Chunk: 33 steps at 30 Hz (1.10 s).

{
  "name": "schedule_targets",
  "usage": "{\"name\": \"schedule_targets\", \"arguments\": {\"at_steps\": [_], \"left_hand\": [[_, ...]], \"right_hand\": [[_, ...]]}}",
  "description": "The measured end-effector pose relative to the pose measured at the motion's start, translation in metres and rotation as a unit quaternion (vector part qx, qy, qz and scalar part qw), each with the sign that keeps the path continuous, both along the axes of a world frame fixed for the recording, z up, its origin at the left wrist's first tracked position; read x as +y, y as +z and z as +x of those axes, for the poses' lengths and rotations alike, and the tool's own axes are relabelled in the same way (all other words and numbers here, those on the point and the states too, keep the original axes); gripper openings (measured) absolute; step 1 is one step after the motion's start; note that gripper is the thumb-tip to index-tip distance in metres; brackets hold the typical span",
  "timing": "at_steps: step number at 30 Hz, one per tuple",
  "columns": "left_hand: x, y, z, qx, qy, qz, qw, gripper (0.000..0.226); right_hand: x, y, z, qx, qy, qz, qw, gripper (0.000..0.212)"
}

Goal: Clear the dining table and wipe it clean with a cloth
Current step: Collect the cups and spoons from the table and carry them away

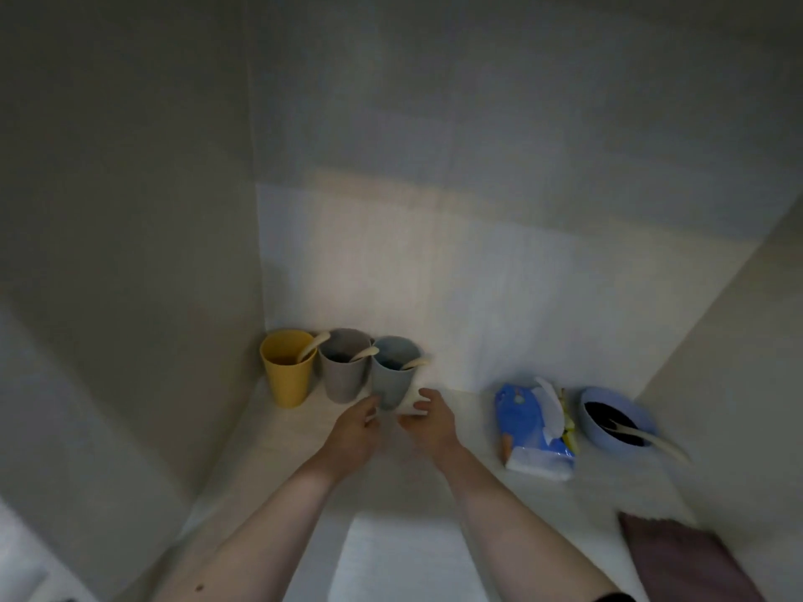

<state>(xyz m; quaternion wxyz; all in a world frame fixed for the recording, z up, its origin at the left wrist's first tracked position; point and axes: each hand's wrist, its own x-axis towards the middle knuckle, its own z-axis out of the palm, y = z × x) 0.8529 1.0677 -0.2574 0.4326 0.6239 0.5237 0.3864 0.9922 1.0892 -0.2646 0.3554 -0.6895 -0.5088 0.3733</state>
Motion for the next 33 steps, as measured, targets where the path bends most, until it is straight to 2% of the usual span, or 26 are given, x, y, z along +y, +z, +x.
{"name": "schedule_targets", "arguments": {"at_steps": [4, 7, 13, 20, 27, 33], "left_hand": [[0.000, -0.008, 0.002, 0.013, 0.002, 0.000, 1.000, 0.021], [-0.005, -0.011, 0.004, 0.030, 0.004, -0.002, 1.000, 0.025], [-0.043, 0.006, 0.009, 0.081, -0.062, 0.000, 0.995, 0.038], [-0.119, 0.007, 0.007, 0.023, -0.169, 0.024, 0.985, 0.036], [-0.220, -0.002, 0.028, -0.001, -0.295, 0.023, 0.955, 0.034], [-0.320, -0.001, 0.053, -0.012, -0.422, 0.022, 0.906, 0.027]], "right_hand": [[-0.025, 0.008, 0.007, -0.035, -0.048, 0.024, 0.998, 0.048], [-0.047, 0.014, 0.009, -0.014, -0.089, 0.034, 0.995, 0.041], [-0.122, 0.031, -0.001, 0.007, -0.203, 0.080, 0.976, 0.034], [-0.234, 0.033, -0.029, 0.057, -0.321, 0.108, 0.939, 0.028], [-0.369, 0.027, -0.046, 0.032, -0.433, 0.106, 0.895, 0.025], [-0.483, 0.032, -0.054, 0.011, -0.540, 0.089, 0.837, 0.027]]}}
